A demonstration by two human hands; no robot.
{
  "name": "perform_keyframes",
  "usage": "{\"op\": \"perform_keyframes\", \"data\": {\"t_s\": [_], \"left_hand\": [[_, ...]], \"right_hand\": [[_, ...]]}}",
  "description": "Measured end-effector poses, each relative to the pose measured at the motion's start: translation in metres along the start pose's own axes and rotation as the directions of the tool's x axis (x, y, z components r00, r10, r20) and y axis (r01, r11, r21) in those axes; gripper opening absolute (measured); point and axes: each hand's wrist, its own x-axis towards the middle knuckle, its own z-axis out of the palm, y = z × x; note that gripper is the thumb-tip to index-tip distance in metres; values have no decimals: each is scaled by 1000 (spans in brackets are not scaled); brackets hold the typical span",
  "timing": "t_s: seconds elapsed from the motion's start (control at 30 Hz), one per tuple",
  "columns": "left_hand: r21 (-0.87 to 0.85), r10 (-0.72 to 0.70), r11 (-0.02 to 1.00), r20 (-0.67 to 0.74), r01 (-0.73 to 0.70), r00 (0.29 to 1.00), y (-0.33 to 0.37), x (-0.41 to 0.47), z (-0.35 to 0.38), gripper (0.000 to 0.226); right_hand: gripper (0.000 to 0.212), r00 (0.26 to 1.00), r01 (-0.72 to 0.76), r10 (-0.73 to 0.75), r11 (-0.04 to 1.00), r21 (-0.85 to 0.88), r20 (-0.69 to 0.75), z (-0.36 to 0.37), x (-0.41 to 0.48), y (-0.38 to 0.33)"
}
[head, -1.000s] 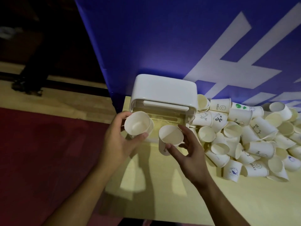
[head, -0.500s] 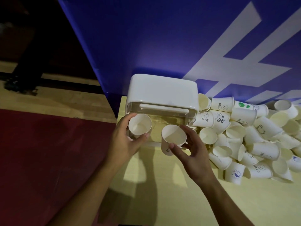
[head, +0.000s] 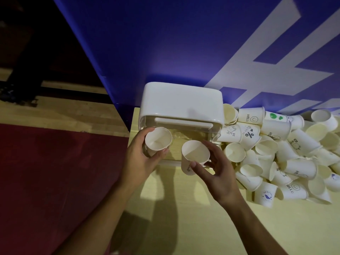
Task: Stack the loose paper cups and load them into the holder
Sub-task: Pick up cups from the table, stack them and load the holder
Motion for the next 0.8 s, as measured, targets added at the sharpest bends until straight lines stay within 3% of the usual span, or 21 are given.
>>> {"op": "perform_keyframes", "data": {"t_s": [0.23,0.47,0.7,0.8], "left_hand": [[13,-3,1000,21,3,1000,-10,-4,2,60],[167,-109,982,84,94,990,-38,-2,7,70],[264,-98,960,7,92,995,-45,1,13,68],[155,-179,973,34,172,983,-43,3,17,70]], "right_hand": [[65,1000,3,-3,1000,0,13,2,-1,2],[67,1000,6,-6,1000,1,10,4,-1,2],[57,988,150,-150,989,3,-31,17,2,-15],[60,971,233,-232,972,24,-49,29,7,-22]]}}
